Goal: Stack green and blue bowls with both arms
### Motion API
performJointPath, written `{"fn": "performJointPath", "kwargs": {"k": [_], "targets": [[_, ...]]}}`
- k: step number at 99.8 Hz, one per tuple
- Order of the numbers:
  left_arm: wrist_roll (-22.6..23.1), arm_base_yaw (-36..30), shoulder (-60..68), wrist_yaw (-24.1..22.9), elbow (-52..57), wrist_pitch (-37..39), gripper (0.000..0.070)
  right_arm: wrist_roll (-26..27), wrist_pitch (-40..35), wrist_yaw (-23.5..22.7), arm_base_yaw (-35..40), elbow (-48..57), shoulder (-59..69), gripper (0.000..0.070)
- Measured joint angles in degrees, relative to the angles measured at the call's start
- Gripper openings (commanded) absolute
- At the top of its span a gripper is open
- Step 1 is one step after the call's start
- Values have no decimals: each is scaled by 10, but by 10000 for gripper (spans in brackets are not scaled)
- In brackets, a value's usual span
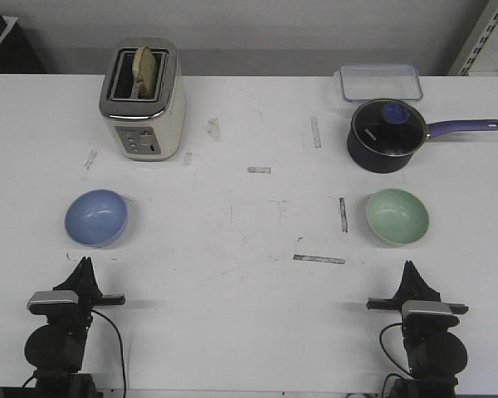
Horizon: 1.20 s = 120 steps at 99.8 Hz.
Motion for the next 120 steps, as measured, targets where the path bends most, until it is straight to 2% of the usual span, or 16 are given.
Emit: {"fn": "performJointPath", "kwargs": {"k": [7, 20, 27, 37, 48, 67, 71, 88, 95, 120], "targets": [[0, 0, 0, 0, 0, 0, 1, 1, 14, 0, 0, 0, 0, 1], [0, 0, 0, 0, 0, 0, 1, 1, 88, 3, 0, 6, 0, 1], [0, 0, 0, 0, 0, 0, 1, 1, 89, 18, 0, 38, 3, 1], [0, 0, 0, 0, 0, 0, 1, 4, 63, 41, 0, 125, 35, 1], [0, 0, 0, 0, 0, 0, 1, 4, 16, 43, 0, 240, 109, 1], [0, 0, 0, 0, 0, 0, 1, 4, -125, 43, 0, 448, 292, 28], [0, 0, 0, 0, 0, 0, 1, 4, -160, 43, 0, 488, 332, 61], [0, 0, 0, 0, 0, 0, 1, 3, -303, 23, -3, 634, 489, 355], [0, 0, 0, 0, 0, 0, 1, -4, -338, 14, -5, 664, 545, 438], [0, 0, 0, 0, 0, 0, 1, -67, -387, 11, -54, 670, 686, 447]]}}
